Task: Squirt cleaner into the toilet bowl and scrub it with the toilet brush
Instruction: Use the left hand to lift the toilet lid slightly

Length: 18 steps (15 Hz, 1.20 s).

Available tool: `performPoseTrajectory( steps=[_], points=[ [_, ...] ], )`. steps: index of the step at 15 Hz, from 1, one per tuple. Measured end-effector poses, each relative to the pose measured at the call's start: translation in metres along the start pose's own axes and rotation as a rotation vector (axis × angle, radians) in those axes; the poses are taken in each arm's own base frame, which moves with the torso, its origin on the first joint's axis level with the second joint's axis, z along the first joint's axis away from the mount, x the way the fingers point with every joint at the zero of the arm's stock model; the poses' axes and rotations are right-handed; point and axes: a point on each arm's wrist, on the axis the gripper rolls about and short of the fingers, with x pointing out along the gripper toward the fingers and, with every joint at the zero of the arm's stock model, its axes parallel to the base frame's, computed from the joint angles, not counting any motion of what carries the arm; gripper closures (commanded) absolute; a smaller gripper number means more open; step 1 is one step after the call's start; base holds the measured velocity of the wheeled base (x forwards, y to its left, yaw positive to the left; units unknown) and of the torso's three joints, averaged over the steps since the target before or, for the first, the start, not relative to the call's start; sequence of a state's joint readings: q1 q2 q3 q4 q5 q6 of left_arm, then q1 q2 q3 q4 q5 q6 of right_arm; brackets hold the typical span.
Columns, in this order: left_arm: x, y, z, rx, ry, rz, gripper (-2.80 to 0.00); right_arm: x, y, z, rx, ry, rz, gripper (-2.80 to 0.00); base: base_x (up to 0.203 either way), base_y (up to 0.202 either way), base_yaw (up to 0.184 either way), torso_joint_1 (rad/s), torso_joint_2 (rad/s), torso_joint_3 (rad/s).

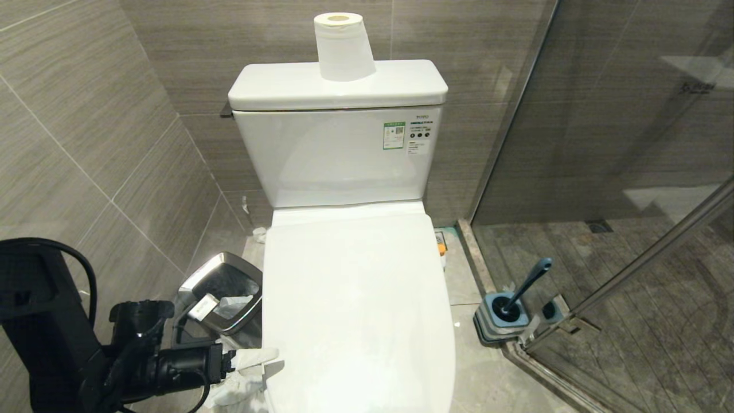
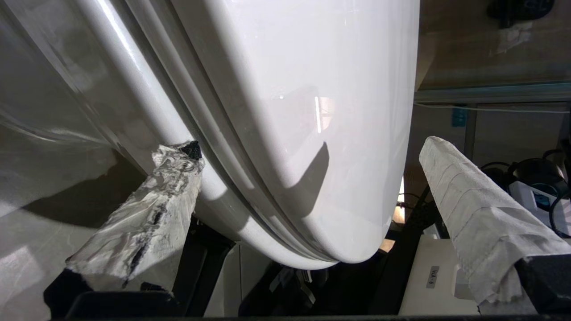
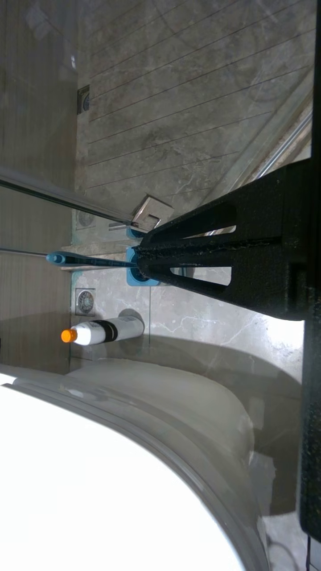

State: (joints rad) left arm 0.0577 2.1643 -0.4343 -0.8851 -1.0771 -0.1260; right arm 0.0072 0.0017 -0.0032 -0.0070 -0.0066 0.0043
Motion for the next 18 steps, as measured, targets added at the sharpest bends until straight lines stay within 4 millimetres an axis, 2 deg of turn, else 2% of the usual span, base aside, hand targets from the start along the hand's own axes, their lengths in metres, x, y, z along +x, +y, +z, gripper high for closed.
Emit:
performPoseTrajectory(
  steps=[10,18],
  points=[
    [0.018,-0.01,-0.006,0.067,0.044,-0.018,-2.8,0.0,0.0,0.0,0.001,0.0,0.001,0.0,0.0,0.0,0.0,0.0,0.0,0.0],
    [0.023,-0.021,-0.018,0.034,0.1,-0.082,-2.8,0.0,0.0,0.0,0.0,0.0,0.001,0.0,0.0,0.0,0.0,0.0,0.0,0.0]
  ],
)
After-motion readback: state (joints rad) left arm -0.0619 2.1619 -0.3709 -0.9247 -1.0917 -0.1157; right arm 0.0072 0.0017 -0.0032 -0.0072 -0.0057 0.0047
